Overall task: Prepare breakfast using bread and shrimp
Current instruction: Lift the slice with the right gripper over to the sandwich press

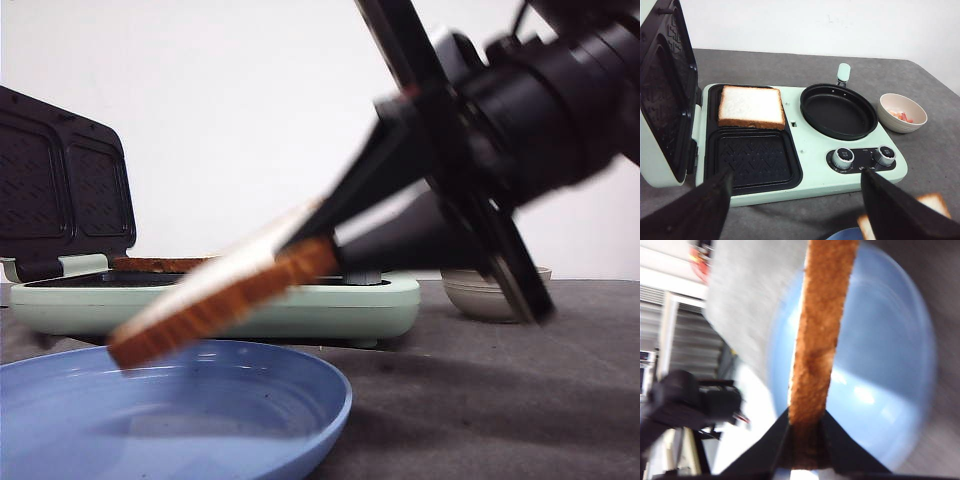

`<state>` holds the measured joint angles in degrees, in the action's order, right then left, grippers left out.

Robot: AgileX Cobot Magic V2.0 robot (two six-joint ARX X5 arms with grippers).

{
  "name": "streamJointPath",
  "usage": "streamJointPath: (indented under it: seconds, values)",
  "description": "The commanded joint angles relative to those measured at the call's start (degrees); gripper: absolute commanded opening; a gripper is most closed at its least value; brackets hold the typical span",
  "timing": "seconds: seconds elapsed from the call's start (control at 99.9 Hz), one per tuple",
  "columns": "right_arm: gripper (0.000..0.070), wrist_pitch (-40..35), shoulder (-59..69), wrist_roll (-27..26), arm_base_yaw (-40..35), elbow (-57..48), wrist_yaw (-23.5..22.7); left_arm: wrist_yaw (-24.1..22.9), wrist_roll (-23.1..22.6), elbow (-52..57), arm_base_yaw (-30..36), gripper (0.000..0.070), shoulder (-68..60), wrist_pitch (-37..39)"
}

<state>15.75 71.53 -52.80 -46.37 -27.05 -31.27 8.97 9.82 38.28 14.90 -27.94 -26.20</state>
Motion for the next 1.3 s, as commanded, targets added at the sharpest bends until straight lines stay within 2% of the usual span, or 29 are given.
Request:
streamJointPath:
  seconds: [0.0, 0.16, 0.31, 0.51, 0.74, 1.001, 1.291]
  values:
    - [0.0, 0.7, 0.3, -0.3, -0.2, -2.6, 0.0, -0.2, -0.1, 0.1, 0.1, 0.0434, 0.0, 0.5]
    - [0.0, -0.9, 1.1, 1.0, 1.1, -8.6, -0.2, -0.2, -0.1, 0.1, 0.1, 0.0434, 0.0, 0.5]
    - [0.0, -9.6, 4.4, 7.1, 2.5, -17.4, -0.2, -0.2, -0.1, 0.1, 0.1, 0.0434, 0.0, 0.5]
    - [0.0, -15.0, 12.5, 11.8, 3.3, -29.3, -0.7, -0.6, -0.1, 0.1, 0.1, 0.0434, 0.1, 1.7]
    - [0.0, -18.0, 24.5, 14.5, 3.5, -43.2, -2.4, -7.3, -1.7, 0.1, 0.1, 0.0434, 1.1, 2.6]
    - [0.0, -18.8, 36.4, 14.7, 4.3, -55.6, -2.4, -8.2, -2.1, 0.1, 0.1, 0.0434, 1.1, 2.6]
    - [0.0, -19.2, 46.1, 14.1, 4.9, -64.0, -3.8, -9.5, -2.3, 0.1, 0.1, 0.0434, 1.1, 2.4]
